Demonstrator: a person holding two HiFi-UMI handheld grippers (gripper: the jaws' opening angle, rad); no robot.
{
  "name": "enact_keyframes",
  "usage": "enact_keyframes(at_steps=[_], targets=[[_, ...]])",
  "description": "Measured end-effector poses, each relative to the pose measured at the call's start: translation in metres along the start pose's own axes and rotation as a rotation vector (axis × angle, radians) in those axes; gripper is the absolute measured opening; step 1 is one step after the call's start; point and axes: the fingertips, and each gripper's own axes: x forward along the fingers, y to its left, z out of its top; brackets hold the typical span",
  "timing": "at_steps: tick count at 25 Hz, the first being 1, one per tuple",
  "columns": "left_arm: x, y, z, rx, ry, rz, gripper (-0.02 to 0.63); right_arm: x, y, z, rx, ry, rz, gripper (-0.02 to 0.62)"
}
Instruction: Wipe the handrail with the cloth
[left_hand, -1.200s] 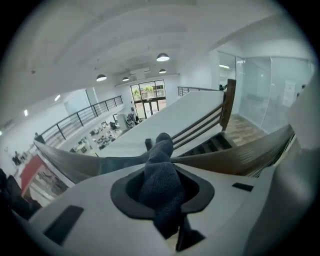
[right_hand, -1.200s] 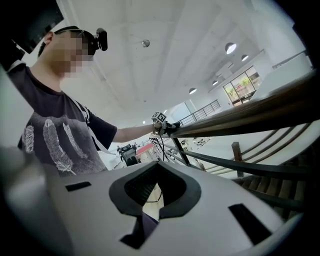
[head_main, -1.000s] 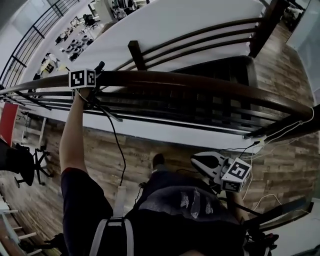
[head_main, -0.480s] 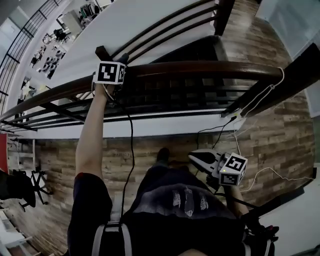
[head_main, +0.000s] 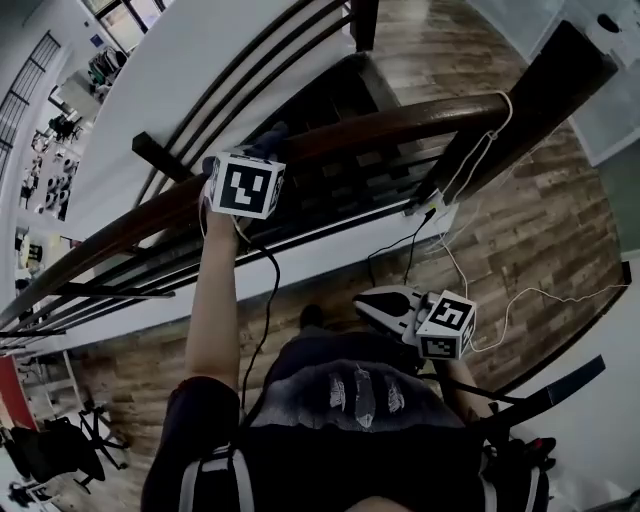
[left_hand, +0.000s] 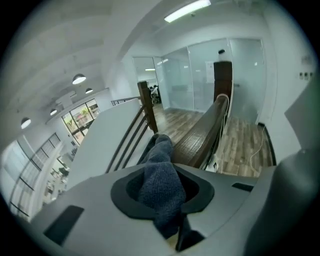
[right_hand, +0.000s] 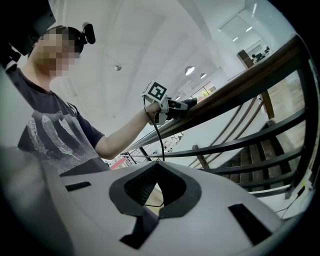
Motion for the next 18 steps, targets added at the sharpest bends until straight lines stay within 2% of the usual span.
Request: enact_keyframes(at_steps=[2,7,10,15,18], targets=[[0.009,-0.012,0.007,0.021,0.046,0.028,0.089,-0.023,-0.016,-0.001,0.031,-0.022,0.0,0.005],[0.018,-0.051,0.031,-0.016,0.085,0.053,0.089,-0.1,-0.05,-0.004,0.047,-0.025,-0.024,0.005],[0.034,-0.099,0.062,-0.094,0.03,-0.049,0.091,-0.144,-0.072,-0.014,0.066,-0.023,-0.061,0.005],[0.065,-0.179,0.121,-0.102,-0.015,-0.167,0.091,-0.191,-0.089,-0.03,0.12,-0.049,-0.116,0.005],[0.088,-0.227,0.154,-0.047,-0.017,-0.202,0.091,-0.209,-0.093,-0.041,0.155,-0.071,-0.127,0.005]])
